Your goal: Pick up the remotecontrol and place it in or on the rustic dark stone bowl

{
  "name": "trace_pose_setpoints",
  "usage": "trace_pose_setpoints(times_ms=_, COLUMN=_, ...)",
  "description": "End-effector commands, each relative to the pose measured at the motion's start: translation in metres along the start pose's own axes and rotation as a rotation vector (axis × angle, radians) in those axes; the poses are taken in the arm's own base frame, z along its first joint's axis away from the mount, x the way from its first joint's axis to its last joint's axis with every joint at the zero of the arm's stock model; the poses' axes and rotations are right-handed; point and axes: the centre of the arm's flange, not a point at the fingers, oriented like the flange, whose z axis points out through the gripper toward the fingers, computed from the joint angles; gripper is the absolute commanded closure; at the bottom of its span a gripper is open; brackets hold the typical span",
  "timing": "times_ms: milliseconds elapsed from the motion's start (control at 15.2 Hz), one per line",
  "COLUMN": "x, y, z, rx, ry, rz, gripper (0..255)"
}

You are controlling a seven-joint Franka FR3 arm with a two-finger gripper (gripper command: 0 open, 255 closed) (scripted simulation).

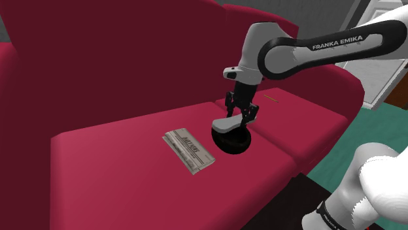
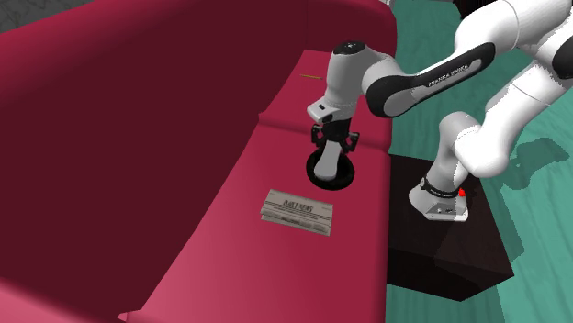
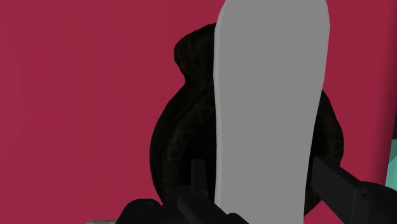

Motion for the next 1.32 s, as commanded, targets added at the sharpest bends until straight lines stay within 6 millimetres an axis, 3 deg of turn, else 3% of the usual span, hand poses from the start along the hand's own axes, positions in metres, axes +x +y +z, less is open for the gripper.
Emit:
trace_pose_setpoints(times_ms=0, x=0.000, y=0.000, z=0.011, rx=-0.001, ry=0.000, rz=0.000, gripper=255)
trace_pose_setpoints(times_ms=528, x=0.000, y=0.000, z=0.012, rx=-0.001, ry=0.000, rz=0.000, gripper=255)
trace_pose_setpoints(times_ms=594, x=0.000, y=0.000, z=0.012, rx=-0.001, ry=0.000, rz=0.000, gripper=0)
trace_pose_setpoints(times_ms=924, x=0.000, y=0.000, z=0.012, rx=-0.001, ry=0.000, rz=0.000, gripper=0)
trace_pose_setpoints(times_ms=1188, x=0.000, y=0.000, z=-0.038, rx=-0.001, ry=0.000, rz=0.000, gripper=0)
trace_pose_setpoints(times_ms=1254, x=0.000, y=0.000, z=-0.038, rx=-0.001, ry=0.000, rz=0.000, gripper=0)
